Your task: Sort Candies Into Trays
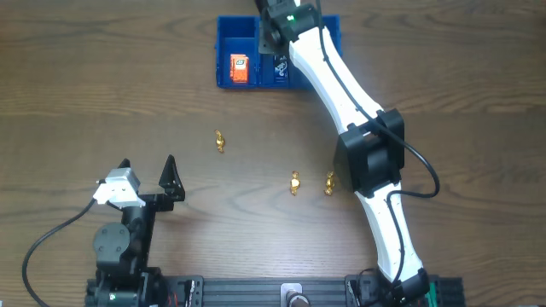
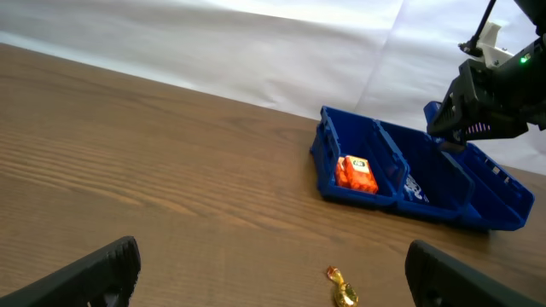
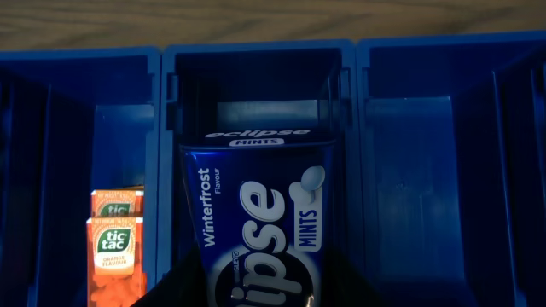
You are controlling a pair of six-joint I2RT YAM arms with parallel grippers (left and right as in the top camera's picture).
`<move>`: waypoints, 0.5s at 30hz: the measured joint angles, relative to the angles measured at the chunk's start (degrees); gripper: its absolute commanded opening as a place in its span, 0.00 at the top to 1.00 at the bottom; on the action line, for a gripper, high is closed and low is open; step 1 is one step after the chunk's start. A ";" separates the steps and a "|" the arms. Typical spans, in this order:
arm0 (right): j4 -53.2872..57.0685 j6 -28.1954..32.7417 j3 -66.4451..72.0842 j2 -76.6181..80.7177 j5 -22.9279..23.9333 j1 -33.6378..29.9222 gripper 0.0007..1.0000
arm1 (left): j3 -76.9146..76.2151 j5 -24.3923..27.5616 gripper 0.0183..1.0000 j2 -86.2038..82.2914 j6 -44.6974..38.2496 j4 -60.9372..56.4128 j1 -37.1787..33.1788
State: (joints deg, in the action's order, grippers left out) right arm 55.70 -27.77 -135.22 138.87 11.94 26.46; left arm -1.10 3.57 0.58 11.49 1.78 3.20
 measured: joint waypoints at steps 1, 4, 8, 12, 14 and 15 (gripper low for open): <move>-0.15 0.00 0.00 0.04 -0.07 -0.02 0.75 | 0.00 0.00 0.00 0.00 0.00 0.00 0.00; -0.61 -0.02 0.00 0.48 -0.72 0.02 0.75 | 0.00 0.00 0.00 0.00 0.00 0.00 0.00; -0.61 0.00 0.00 1.49 -1.49 0.02 0.72 | 0.00 0.00 0.00 0.00 0.00 0.00 0.00; -0.59 0.00 0.00 1.51 -1.79 0.02 0.57 | 0.00 0.00 0.00 0.00 0.00 0.00 0.00; -0.46 0.24 0.00 1.51 -1.90 0.02 0.37 | 0.00 0.00 0.00 0.00 0.00 0.00 0.00; -0.39 0.28 0.00 1.51 -1.90 0.02 0.27 | -0.02 0.00 0.00 0.00 0.00 0.00 0.00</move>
State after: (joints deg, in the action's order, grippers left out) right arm 55.31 -27.49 -135.22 140.38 10.04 26.48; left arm -1.13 3.57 0.58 11.49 1.78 3.20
